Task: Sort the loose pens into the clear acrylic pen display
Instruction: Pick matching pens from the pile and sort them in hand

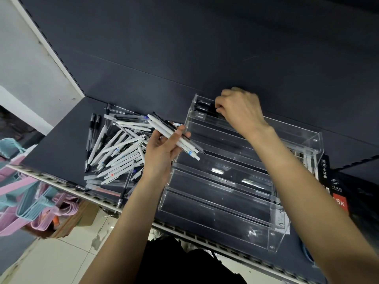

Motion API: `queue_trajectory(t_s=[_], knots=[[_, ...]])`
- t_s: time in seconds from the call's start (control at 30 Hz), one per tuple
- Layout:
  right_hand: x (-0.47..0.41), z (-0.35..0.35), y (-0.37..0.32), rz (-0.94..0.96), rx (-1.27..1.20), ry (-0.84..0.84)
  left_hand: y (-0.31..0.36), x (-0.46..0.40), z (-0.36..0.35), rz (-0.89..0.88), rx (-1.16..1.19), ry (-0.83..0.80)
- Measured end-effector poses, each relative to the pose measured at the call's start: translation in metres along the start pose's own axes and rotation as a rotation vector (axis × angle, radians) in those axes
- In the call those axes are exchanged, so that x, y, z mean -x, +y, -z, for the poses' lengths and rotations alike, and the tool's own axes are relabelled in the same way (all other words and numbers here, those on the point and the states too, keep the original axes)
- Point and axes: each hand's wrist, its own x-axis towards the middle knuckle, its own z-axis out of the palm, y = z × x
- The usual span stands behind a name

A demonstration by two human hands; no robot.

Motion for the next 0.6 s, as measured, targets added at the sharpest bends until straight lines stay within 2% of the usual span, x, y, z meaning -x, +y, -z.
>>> queue_trajectory(t_s=[0.1,0.17,0.23,0.33,0.43,0.53,0.6], knots=[[0.011,0.005,0.000,-0.047,-0.144,0.160,0.000,0.001,-0.002,0.002,0.003,0.004],[0.028,0.020,-0.014,-0.119,-0.418,0.296,-0.001,0.001,-0.003,-0.001,0.004,-0.006],[0.046,0.032,-0.037,-0.149,-0.630,0.254,-0.003,0.002,-0.005,-0.014,-0.017,-0.025],[0.063,0.033,-0.066,-0.161,-0.667,0.036,-0.006,0.007,-0.012,-0.020,-0.041,-0.071],[0.065,0.030,-0.067,-0.239,-0.829,-0.024,-0.006,0.012,-0.018,-0.027,-0.040,-0.124],[0.065,0.035,-0.051,-0.321,-0.943,0.023,-0.008,0.013,-0.020,-0.027,-0.011,-0.149],[0.067,0.036,-0.030,-0.361,-0.800,0.142,-0.009,0.012,-0.020,-0.012,-0.011,-0.125]])
